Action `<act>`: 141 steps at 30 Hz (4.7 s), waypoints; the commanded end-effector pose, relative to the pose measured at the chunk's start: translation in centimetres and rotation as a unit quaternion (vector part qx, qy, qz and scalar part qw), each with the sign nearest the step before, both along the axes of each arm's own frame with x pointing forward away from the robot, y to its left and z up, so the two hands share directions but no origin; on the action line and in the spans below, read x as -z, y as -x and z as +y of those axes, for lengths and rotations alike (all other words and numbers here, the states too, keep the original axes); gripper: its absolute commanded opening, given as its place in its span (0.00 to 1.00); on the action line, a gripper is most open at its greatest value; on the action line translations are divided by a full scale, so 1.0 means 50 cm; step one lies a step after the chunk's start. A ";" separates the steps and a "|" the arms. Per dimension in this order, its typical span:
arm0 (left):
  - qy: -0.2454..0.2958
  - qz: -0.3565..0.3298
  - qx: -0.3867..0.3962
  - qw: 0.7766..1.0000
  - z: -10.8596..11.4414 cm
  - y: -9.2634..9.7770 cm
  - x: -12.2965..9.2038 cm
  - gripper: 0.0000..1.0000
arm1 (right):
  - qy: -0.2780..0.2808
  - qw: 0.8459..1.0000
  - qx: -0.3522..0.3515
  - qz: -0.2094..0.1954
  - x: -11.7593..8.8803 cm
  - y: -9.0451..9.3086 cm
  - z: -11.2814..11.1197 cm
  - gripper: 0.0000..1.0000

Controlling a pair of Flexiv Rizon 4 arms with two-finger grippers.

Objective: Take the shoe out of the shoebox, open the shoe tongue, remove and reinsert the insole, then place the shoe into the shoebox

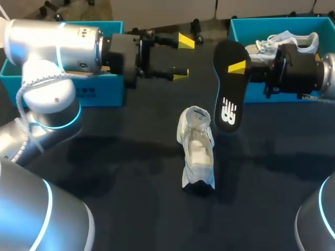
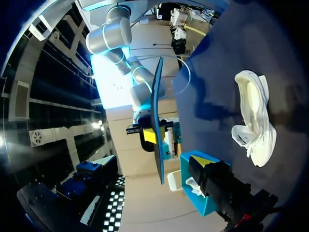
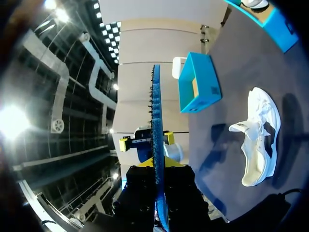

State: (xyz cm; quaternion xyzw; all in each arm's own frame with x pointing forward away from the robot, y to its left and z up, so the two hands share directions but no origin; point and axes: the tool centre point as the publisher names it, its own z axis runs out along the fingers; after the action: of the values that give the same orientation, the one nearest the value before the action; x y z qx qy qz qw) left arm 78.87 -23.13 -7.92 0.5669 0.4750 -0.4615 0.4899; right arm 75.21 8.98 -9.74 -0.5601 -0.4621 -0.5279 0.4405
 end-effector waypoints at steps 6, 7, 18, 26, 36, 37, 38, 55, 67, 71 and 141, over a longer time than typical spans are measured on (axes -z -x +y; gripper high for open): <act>0.009 0.001 0.016 1.000 -0.068 -0.011 0.012 1.00 | -0.002 1.000 -0.008 -0.003 -0.006 -0.010 0.001 0.00; 0.012 0.002 0.015 1.000 -0.074 -0.010 0.012 1.00 | -0.001 1.000 -0.010 -0.003 -0.007 -0.011 0.002 0.00; 0.022 0.011 0.003 1.000 -0.122 -0.002 0.024 0.87 | 0.002 1.000 -0.022 -0.004 -0.012 -0.026 0.021 0.00; 0.032 0.017 -0.005 0.999 -0.143 -0.006 0.018 0.53 | -0.002 1.000 -0.028 0.000 -0.003 -0.021 0.024 0.00; 0.038 0.045 -0.025 0.998 -0.154 -0.012 0.017 0.45 | -0.009 1.000 -0.026 -0.005 -0.002 -0.016 0.025 0.00; 0.038 0.044 -0.025 0.998 -0.156 -0.012 0.017 0.43 | -0.010 1.000 -0.026 -0.005 -0.001 -0.016 0.027 0.00; 0.036 0.043 -0.024 0.998 -0.157 -0.013 0.017 0.43 | -0.010 1.000 -0.027 -0.005 0.000 -0.017 0.029 0.00; 0.041 0.073 -0.039 0.996 -0.171 -0.018 0.029 0.28 | -0.008 1.000 -0.024 -0.005 0.003 -0.017 0.030 0.00; 0.037 0.079 -0.044 0.995 -0.166 -0.020 0.038 0.07 | -0.008 1.000 -0.025 -0.004 0.001 -0.018 0.033 0.00; 0.037 0.081 -0.043 0.995 -0.167 -0.020 0.039 0.00 | -0.009 1.000 -0.025 -0.003 0.001 -0.016 0.034 0.00; 0.063 0.150 -0.089 0.983 -0.136 0.073 0.082 0.00 | 0.082 0.996 0.020 -0.019 0.005 0.039 -0.185 1.00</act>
State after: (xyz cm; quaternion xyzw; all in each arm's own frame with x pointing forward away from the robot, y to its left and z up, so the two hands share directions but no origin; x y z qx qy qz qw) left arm 75.29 -29.86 -12.07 0.4150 0.5609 -0.5253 0.4871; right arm 73.36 -0.30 -10.01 -0.5919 -0.5007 -0.5089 0.3739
